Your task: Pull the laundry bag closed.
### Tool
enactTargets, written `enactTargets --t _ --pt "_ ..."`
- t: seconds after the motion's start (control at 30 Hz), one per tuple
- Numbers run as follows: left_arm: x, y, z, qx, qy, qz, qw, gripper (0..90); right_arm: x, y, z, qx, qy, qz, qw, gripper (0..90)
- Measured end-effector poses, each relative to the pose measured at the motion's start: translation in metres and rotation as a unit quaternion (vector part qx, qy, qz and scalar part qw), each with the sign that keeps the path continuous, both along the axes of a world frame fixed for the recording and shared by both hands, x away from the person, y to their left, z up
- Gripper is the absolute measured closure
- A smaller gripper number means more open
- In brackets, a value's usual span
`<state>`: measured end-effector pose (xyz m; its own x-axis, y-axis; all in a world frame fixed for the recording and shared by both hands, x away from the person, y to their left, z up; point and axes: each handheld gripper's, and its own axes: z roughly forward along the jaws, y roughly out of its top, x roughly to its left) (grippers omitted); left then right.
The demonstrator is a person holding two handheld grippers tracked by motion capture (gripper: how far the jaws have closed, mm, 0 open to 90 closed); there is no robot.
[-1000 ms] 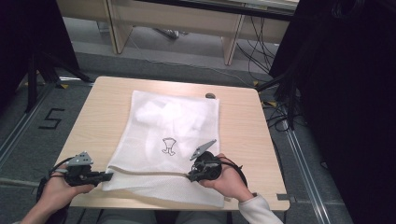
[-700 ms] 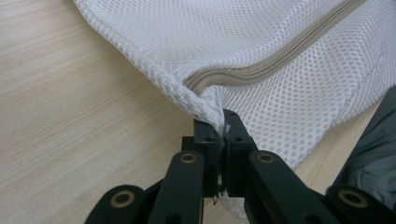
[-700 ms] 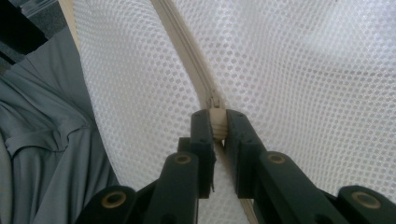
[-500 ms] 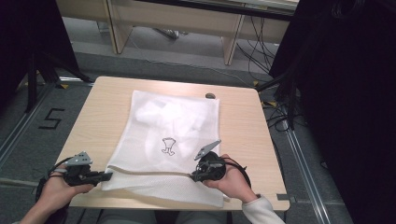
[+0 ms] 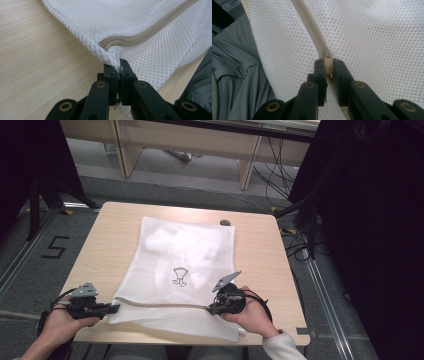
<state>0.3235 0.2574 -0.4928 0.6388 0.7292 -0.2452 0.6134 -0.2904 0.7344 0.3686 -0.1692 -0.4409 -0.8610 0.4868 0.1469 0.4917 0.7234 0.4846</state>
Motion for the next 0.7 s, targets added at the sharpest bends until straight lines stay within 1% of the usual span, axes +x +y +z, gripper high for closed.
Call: enactTargets --t 0.03,0.07,0.1,0.13,0.17,0.2,0.23,0.27,0.3,0.33,0.4,0.43,0.47,0.5,0.53,0.57,0.6,0.67,0.7 --pt "0.0 0.001 0.0 0.001 -0.002 -0.004 1.0 86.0 0.0 -0.001 0.0 0.002 0.002 -0.002 1.0 82.4" --pt "0.0 0.001 -0.001 -0.003 -0.005 -0.003 1.0 86.0 0.0 -0.002 0.0 0.001 0.0 -0.003 1.0 82.4" --pt "0.001 0.001 0.0 0.0 -0.001 -0.005 1.0 86.0 -0.001 -0.002 0.0 0.001 0.0 -0.006 1.0 82.4" --pt "0.0 0.001 -0.001 -0.003 -0.004 -0.002 1.0 86.0 -0.001 -0.003 0.0 0.001 0.001 -0.006 1.0 82.4" --pt "0.001 0.001 0.0 0.003 0.003 -0.008 1.0 86.0 -0.001 -0.004 0.0 0.002 0.001 -0.005 1.0 82.4" --pt "0.0 0.001 0.0 0.003 0.0 -0.005 1.0 86.0 -0.001 -0.005 0.001 0.002 0.002 -0.007 1.0 82.4" --pt "0.0 0.0 -0.001 -0.003 -0.005 -0.001 1.0 86.0 -0.001 -0.005 0.0 0.002 0.002 -0.003 1.0 82.4" --pt "0.001 0.001 -0.001 -0.003 -0.004 -0.003 1.0 86.0 0.0 -0.005 0.0 0.006 0.001 0.0 1.0 82.4" --pt "0.0 0.001 -0.001 -0.002 -0.004 -0.002 1.0 86.0 -0.001 -0.006 0.0 0.004 -0.001 -0.004 1.0 82.4" --pt "0.001 0.001 0.0 0.004 0.003 -0.007 1.0 86.0 0.0 -0.006 0.001 0.004 0.0 -0.004 1.0 82.4" --pt "0.001 0.002 0.0 0.003 0.005 -0.01 0.9999 86.0 -0.001 -0.008 0.0 0.005 -0.001 -0.008 1.0 82.4" --pt "0.001 0.001 0.0 0.001 0.004 -0.005 1.0 86.0 -0.001 -0.009 0.001 0.003 0.002 -0.006 1.0 82.4" --pt "0.0 0.0 -0.001 -0.006 -0.003 -0.001 1.0 86.0 -0.002 -0.009 -0.001 0.003 0.004 -0.012 0.9999 82.4" --pt "0.0 0.001 -0.001 0.0 -0.003 -0.004 1.0 86.0 -0.001 -0.01 -0.002 0.007 0.001 -0.005 1.0 82.4" --pt "0.0 0.0 0.0 0.002 0.0 -0.001 1.0 86.0 -0.001 -0.011 -0.001 0.006 0.005 -0.004 1.0 82.4" --pt "0.0 0.001 0.0 0.001 0.003 -0.005 1.0 86.0 -0.002 -0.012 -0.001 0.005 0.004 -0.006 1.0 82.4" --pt "0.0 0.001 0.0 0.002 0.003 -0.004 1.0 86.0 -0.002 -0.013 0.0 0.002 0.002 -0.012 0.9999 82.4" --pt "0.0 0.0 -0.001 -0.001 -0.002 0.0 1.0 86.0 -0.003 -0.015 0.0 0.003 0.002 -0.012 0.9999 82.4" --pt "0.0 0.0 0.0 0.002 0.001 -0.002 1.0 86.0 -0.003 -0.017 -0.001 0.006 0.001 -0.013 0.9999 82.4"
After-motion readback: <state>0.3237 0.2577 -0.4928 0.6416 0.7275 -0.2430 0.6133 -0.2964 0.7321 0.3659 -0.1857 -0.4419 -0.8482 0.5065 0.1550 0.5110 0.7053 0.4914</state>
